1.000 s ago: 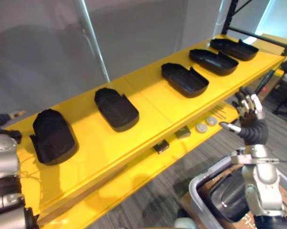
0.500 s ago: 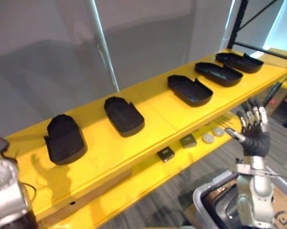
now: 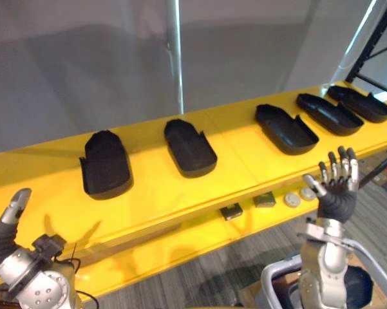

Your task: Walk over and take plastic housings, then place them on the shelf

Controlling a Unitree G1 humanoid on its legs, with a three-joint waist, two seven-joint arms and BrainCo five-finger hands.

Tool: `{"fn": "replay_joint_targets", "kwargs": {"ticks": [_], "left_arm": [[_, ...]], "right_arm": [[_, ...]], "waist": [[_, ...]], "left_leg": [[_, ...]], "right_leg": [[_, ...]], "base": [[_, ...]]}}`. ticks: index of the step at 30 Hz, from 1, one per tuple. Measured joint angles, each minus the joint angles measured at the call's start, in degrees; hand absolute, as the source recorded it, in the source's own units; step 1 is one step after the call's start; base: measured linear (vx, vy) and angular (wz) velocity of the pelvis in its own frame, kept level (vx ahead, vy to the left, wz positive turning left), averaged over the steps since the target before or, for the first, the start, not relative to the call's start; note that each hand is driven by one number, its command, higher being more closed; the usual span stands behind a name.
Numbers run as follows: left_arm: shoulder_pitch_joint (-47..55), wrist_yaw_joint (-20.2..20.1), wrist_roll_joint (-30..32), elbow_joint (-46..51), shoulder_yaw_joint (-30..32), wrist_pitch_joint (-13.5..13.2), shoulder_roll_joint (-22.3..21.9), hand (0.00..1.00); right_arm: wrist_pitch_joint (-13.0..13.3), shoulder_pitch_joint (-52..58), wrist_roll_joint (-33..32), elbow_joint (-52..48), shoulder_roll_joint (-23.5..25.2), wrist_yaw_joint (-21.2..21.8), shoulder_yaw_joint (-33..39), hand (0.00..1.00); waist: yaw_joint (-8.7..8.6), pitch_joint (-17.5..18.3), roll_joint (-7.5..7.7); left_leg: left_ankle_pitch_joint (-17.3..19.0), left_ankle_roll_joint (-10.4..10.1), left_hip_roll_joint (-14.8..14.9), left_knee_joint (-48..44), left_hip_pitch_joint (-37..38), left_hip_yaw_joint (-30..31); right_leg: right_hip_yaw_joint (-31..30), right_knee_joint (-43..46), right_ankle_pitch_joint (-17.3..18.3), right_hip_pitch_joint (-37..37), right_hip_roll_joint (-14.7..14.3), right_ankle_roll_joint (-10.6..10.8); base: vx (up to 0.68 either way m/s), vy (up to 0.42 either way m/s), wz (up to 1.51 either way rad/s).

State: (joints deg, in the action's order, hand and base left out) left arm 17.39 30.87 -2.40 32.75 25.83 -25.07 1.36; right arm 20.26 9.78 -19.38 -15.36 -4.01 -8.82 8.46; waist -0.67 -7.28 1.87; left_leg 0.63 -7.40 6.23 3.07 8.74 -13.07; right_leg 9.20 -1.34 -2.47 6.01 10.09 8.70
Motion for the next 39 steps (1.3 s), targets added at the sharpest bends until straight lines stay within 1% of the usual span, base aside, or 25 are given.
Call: {"fn": "replay_joint_targets", "kwargs": {"ticks": [3,4,7,8,9,12,13,15,17,19,20,21,22,23,24,26,28,30,32,33,34,35,37,38,39], "left_arm": [[-0.2,-1.5,-0.5,1.1,-0.6,-0.5,0.4,0.00],[-0.5,-2.8,-1.8,1.3,-1.5,-0.7,0.5,0.00],[-0.7,-4.9,-1.8,2.1,-2.5,-0.7,0.5,0.00],[-1.1,-5.2,-1.8,2.4,-3.4,-0.7,0.6,0.00],[-1.4,-5.2,-1.8,2.5,-4.1,-0.7,0.6,0.00],[-2.5,-6.4,-1.8,2.4,-8.2,-0.7,1.0,0.00],[-2.7,-6.9,-1.7,2.3,-9.1,-0.7,1.2,0.00],[-3.6,-7.7,-1.7,1.7,-11.8,-0.7,3.2,0.00],[-4.5,-8.7,-2.8,0.9,-13.0,-0.7,3.3,0.00],[-4.9,-8.6,-3.4,-1.0,-14.4,-0.6,3.4,0.00],[-4.9,-8.4,-3.4,-2.0,-14.9,-0.6,3.4,0.00],[-4.8,-8.0,-3.5,-2.3,-14.9,-0.5,3.3,0.00],[-4.8,-7.6,-3.4,-2.3,-14.9,-0.6,3.2,0.00],[-4.8,-6.8,-3.4,-2.3,-14.9,-0.5,3.2,0.00],[-4.8,-6.6,-3.4,-2.3,-14.9,-0.5,3.1,0.00],[-5.0,-6.6,-3.4,-2.3,-14.9,-0.2,3.1,0.00],[-4.9,-7.1,-3.4,-2.3,-14.9,0.2,3.1,0.00],[-4.9,-7.8,-3.5,-2.3,-14.9,0.1,3.1,0.00],[-4.9,-10.3,-3.9,-2.4,-15.5,0.1,3.2,0.00],[-4.9,-11.6,-4.0,-2.4,-16.1,0.1,3.2,0.00],[-4.9,-13.5,-4.5,-2.5,-17.2,0.0,3.2,0.00],[-4.9,-13.9,-4.5,-2.6,-17.4,0.0,3.2,0.00],[-5.1,-16.3,-6.8,-3.1,-19.5,-0.5,3.2,0.00],[-5.5,-18.4,-9.3,-4.4,-21.8,-0.7,3.2,0.00],[-5.9,-19.0,-10.5,-5.3,-22.8,-0.7,3.3,0.00]], "right_arm": [[0.0,-0.1,0.0,0.0,-0.2,0.0,-0.9,0.00],[0.0,-0.1,0.1,0.0,-0.5,0.0,-1.5,0.00],[0.1,-2.0,0.2,0.3,-1.8,-0.1,-3.0,0.00],[0.1,-2.5,0.2,0.4,-2.6,-0.1,-3.2,0.00],[0.1,-2.5,0.2,0.5,-3.0,-0.1,-3.2,0.00],[0.1,-2.6,0.2,0.8,-4.4,-0.3,-2.9,0.00],[0.1,-2.4,0.2,0.8,-4.4,-0.7,-2.7,0.00],[0.1,-2.0,0.2,0.8,-4.5,-1.3,-2.2,0.00],[0.5,-1.6,0.2,0.8,-4.5,-1.2,-1.1,0.00],[1.3,-0.7,0.2,0.8,-4.5,-1.2,0.2,0.00],[1.6,-0.5,0.0,0.8,-4.5,-1.0,1.1,0.00],[2.3,-0.6,-0.3,0.8,-4.7,-0.8,1.9,0.00],[2.7,-0.8,-0.6,0.7,-4.9,-0.2,2.2,0.00],[3.4,-1.3,-0.9,0.7,-5.4,0.7,2.7,0.00],[3.7,-1.4,-1.4,0.7,-5.7,1.5,2.8,0.00],[3.8,-1.4,-2.5,0.7,-5.7,2.7,2.8,0.00],[4.2,-1.8,-2.1,0.7,-5.7,2.5,2.5,0.00],[4.3,-3.1,-0.7,0.7,-5.7,1.4,2.0,0.00],[4.3,-4.2,2.2,0.7,-5.7,-2.4,1.0,0.00],[4.3,-4.2,2.5,0.8,-5.8,-3.9,1.0,0.00],[4.2,-4.2,3.7,0.9,-5.9,-6.6,1.1,0.00],[4.2,-4.2,4.1,0.9,-5.9,-7.2,1.1,0.00],[3.5,-3.2,6.4,1.0,-5.9,-9.8,1.7,0.00],[3.3,-1.8,7.4,1.0,-5.9,-11.2,2.7,0.00],[3.2,-1.1,7.6,1.0,-5.8,-11.4,3.4,0.00]], "waist": [[-0.01,-1.3,0.36],[-0.02,-1.7,0.32],[-0.05,-2.5,-0.28],[-0.04,-2.7,-0.54],[-0.08,-2.7,-0.60],[-0.43,-3.6,-1.05],[-0.51,-3.6,-1.06],[-0.77,-4.0,-0.98],[-0.94,-4.0,-0.99],[-1.46,-4.1,-1.05],[-1.52,-4.2,-0.94],[-1.43,-4.2,-1.02],[-1.38,-4.3,-1.25],[-1.24,-4.8,-1.95],[-1.36,-5.0,-2.30],[-1.74,-5.3,-1.98],[-1.49,-5.3,-1.89],[-1.29,-5.4,-1.84],[-0.64,-5.4,-1.91],[-0.45,-5.5,-2.10],[-0.42,-5.7,-2.35],[-0.44,-5.7,-2.37],[-0.72,-5.7,-2.43],[-1.38,-5.7,-2.41],[-1.73,-5.7,-2.40]], "left_leg": [[1.5,0.0,0.3,-2.8,-1.1,-0.1],[2.6,-0.1,0.5,-4.5,-1.8,-0.3],[6.3,-0.2,1.7,-11.0,-4.5,-2.4],[8.1,-0.2,2.4,-13.8,-5.4,-3.0],[9.0,-0.2,2.7,-15.3,-6.0,-3.1],[13.6,0.0,4.1,-22.2,-8.1,-3.1],[14.4,0.1,4.3,-23.3,-8.5,-3.2],[16.8,0.2,4.9,-26.6,-8.9,-3.3],[18.3,0.4,5.0,-28.3,-8.9,-3.2],[19.5,0.4,4.9,-29.8,-8.9,-3.0],[19.8,0.5,4.3,-30.4,-8.9,-1.8],[20.5,0.5,3.3,-31.7,-9.7,1.9],[21.0,0.4,2.8,-32.2,-9.9,3.8],[22.6,0.5,2.3,-32.8,-10.0,6.7],[23.9,0.8,2.0,-32.8,-10.0,7.7],[24.6,1.1,1.5,-32.9,-10.0,7.5],[24.8,1.4,1.1,-33.1,-10.2,7.3],[24.8,1.4,0.8,-33.5,-11.2,7.3],[24.8,1.4,0.7,-33.6,-12.3,7.2],[24.8,1.4,0.7,-33.7,-12.5,7.2],[24.8,1.4,0.7,-33.7,-12.5,7.0],[24.8,1.4,0.7,-33.6,-12.5,6.9],[24.8,1.4,0.8,-33.5,-12.4,6.0],[24.8,1.4,0.9,-33.4,-12.2,4.9],[24.8,1.5,0.8,-33.2,-12.0,4.4]], "right_leg": [[-0.5,0.0,0.0,-0.1,0.0,0.0],[-1.1,0.1,0.0,-0.4,-0.1,0.0],[-4.3,1.1,-0.1,-2.6,-0.7,0.1],[-5.6,1.2,-0.4,-3.2,-1.1,0.2],[-6.3,1.2,-0.4,-3.5,-1.2,0.3],[-9.3,0.7,-1.3,-4.5,-2.2,0.7],[-9.8,0.7,-1.4,-4.7,-2.3,0.8],[-12.6,0.7,-1.9,-5.5,-2.8,1.2],[-14.7,0.7,-2.2,-6.1,-3.1,1.5],[-16.3,0.8,-2.4,-6.6,-3.3,1.9],[-18.0,1.0,-2.6,-7.5,-3.3,2.1],[-20.2,1.1,-2.6,-8.7,-3.5,2.0],[-21.1,1.1,-2.9,-9.4,-3.8,2.0],[-23.1,1.3,-3.3,-10.5,-4.6,2.0],[-24.6,1.5,-3.6,-11.6,-5.2,2.0],[-25.8,1.8,-4.0,-12.4,-5.1,2.1],[-26.5,1.9,-4.1,-12.9,-5.0,2.2],[-26.6,1.8,-4.6,-13.9,-4.8,2.0],[-26.8,1.3,-5.4,-14.9,-4.6,2.4],[-26.8,1.1,-5.6,-14.9,-4.6,2.5],[-26.9,0.8,-6.2,-15.0,-4.7,2.9],[-27.0,0.7,-6.3,-15.1,-4.7,3.1],[-28.0,0.7,-6.7,-15.6,-5.0,3.3],[-29.0,0.7,-6.9,-16.0,-5.1,3.4],[-29.6,0.7,-7.0,-16.2,-5.2,3.5]], "base": [[0.01,0.011,-0.07],[0.00,0.018,-0.26],[0.00,0.027,-0.46],[-0.01,0.034,-0.52],[-0.02,0.046,-0.47],[-0.04,0.092,-0.50],[-0.06,0.149,-0.50],[-0.04,0.130,-0.54],[-0.03,0.120,-0.54],[-0.02,0.133,-0.53],[-0.03,0.103,-0.72],[-0.03,0.099,-0.81],[-0.04,0.098,-0.90],[-0.06,0.108,-0.84],[-0.07,0.116,-0.76],[-0.06,0.100,-0.38],[-0.05,0.059,-0.13],[-0.04,0.022,-0.04],[-0.02,-0.004,-0.06],[0.00,-0.010,-0.07],[0.01,-0.007,-0.04],[0.01,-0.001,-0.12],[0.01,0.003,-0.24],[0.02,0.007,-0.30],[0.03,0.011,-0.39]]}}
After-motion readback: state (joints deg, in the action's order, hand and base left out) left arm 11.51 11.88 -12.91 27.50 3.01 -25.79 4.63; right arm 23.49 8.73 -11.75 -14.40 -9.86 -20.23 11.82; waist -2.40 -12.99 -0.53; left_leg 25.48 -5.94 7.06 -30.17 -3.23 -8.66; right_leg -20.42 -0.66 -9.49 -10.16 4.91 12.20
